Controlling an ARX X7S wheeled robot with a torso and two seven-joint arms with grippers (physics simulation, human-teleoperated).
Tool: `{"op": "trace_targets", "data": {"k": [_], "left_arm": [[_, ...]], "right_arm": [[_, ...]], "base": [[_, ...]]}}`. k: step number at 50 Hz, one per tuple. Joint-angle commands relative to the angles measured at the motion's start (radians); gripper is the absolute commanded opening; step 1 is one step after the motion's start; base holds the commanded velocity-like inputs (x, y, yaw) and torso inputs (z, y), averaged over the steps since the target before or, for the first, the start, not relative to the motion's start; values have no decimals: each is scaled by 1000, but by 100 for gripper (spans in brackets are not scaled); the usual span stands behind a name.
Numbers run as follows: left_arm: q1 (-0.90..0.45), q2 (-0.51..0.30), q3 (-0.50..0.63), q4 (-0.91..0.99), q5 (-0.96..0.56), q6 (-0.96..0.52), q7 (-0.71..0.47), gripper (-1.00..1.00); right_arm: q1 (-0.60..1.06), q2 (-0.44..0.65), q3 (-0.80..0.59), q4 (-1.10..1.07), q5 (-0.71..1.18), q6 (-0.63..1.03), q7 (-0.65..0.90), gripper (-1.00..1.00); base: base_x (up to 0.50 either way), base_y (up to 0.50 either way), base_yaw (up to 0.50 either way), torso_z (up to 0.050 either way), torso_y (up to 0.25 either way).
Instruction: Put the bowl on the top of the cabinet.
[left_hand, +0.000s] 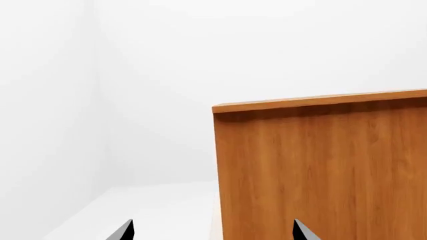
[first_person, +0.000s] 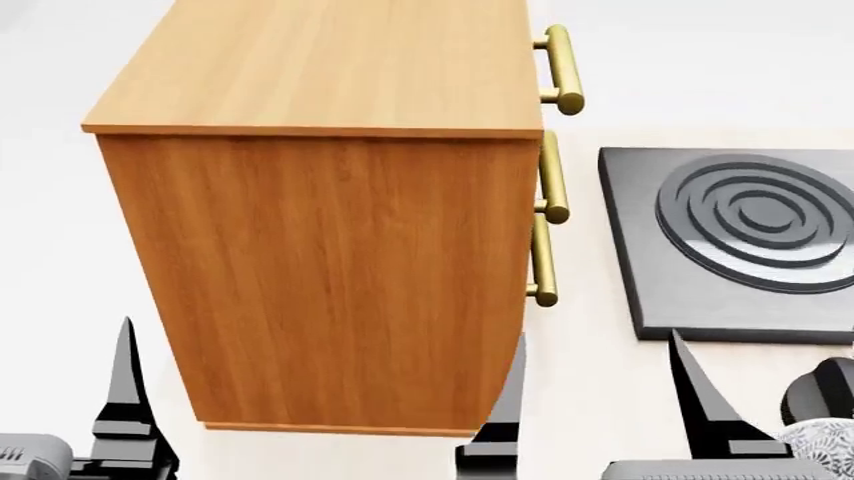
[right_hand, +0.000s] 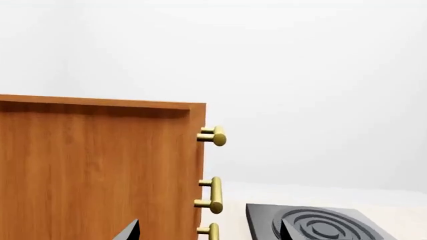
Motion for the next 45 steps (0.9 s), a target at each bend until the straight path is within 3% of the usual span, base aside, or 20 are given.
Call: {"op": "trace_targets", "data": {"k": [1, 32, 34, 40, 45], "left_arm": [[0, -4, 4, -9, -2, 9, -4, 100], [1, -15, 9, -3, -13, 6, -21, 100], [2, -16, 8, -4, -14, 8, -22, 100], [4, -20, 7, -6, -15, 8, -26, 100], [-2, -19, 8, -15, -15, 7, -29, 100]], "right_arm": [[-1, 1, 3, 6, 7, -12, 5, 100], [-7, 9, 5, -3, -9, 2, 51, 100], [1, 16, -9, -24, -56, 63, 92, 100], [9, 23, 46, -85, 33, 212, 96, 100], [-1, 99, 27, -153, 3, 325, 106, 100]], "base": [[0, 0, 0, 0, 0], [74, 0, 0, 0, 0], [0, 0, 0, 0, 0], [0, 0, 0, 0, 0], [0, 0, 0, 0, 0]]}}
